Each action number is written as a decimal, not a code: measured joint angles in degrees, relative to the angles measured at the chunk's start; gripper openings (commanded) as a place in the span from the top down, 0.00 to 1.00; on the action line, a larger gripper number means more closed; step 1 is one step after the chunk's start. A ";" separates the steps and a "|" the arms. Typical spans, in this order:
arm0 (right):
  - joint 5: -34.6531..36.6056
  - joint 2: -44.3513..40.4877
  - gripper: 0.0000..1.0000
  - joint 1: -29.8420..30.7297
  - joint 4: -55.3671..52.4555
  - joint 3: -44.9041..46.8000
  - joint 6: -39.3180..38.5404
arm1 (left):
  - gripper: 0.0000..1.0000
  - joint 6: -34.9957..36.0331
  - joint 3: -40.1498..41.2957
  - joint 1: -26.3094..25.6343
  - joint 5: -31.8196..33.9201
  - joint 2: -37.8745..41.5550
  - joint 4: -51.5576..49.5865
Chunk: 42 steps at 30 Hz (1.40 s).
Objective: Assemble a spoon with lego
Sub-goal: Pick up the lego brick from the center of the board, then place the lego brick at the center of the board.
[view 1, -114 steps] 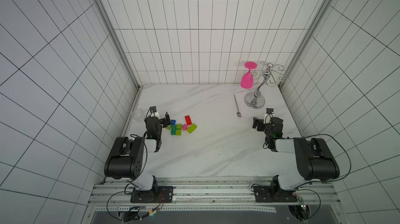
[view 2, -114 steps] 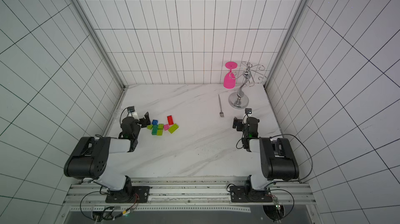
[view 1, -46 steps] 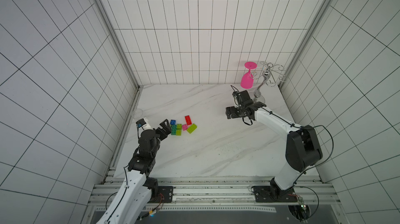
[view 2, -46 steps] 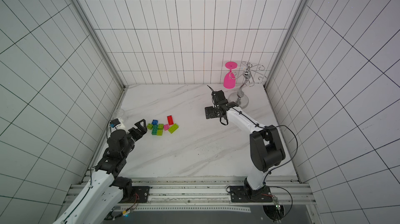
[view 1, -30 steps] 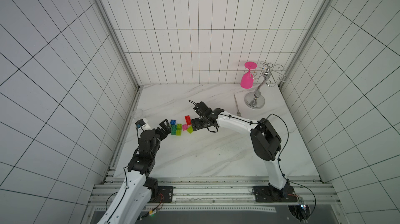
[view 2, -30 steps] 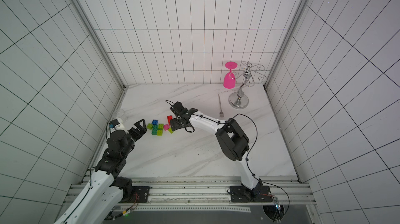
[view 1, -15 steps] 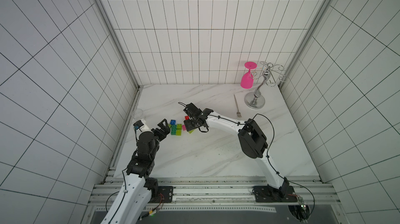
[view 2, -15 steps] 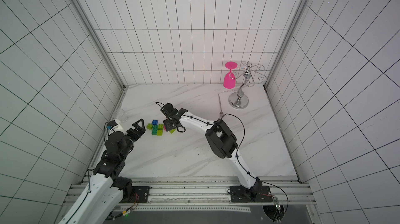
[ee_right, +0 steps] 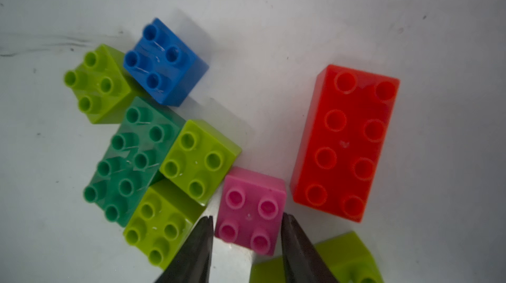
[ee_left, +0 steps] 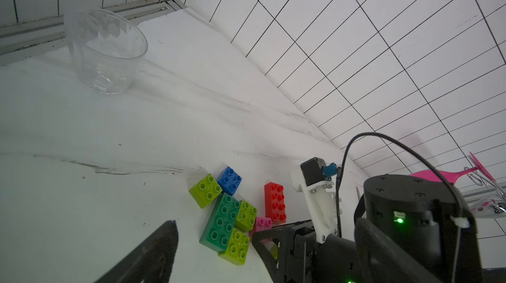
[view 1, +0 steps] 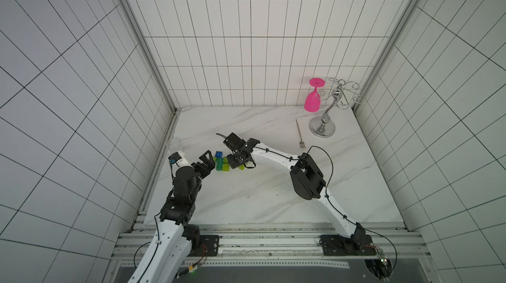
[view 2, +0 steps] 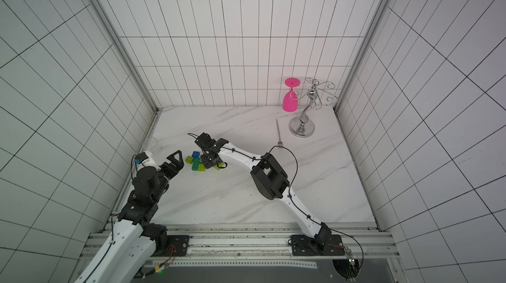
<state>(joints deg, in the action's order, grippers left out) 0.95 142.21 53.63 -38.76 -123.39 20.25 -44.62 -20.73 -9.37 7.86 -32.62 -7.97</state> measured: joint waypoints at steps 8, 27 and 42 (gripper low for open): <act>1.22 0.79 0.54 0.00 -2.38 -3.43 -0.46 | 0.01 -0.07 0.00 -0.33 0.00 0.00 -0.02; 0.98 2.49 0.79 0.00 -5.46 -6.60 -5.53 | 0.01 -0.20 0.00 -0.35 0.02 0.00 -0.02; 10.40 -42.66 0.76 -6.99 2.95 44.17 -6.95 | 0.01 -0.57 0.02 -1.60 0.22 0.17 0.00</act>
<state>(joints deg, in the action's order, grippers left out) 11.35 99.55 46.63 -35.81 -79.22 13.30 -45.19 -20.71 -10.96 8.08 -32.45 -7.97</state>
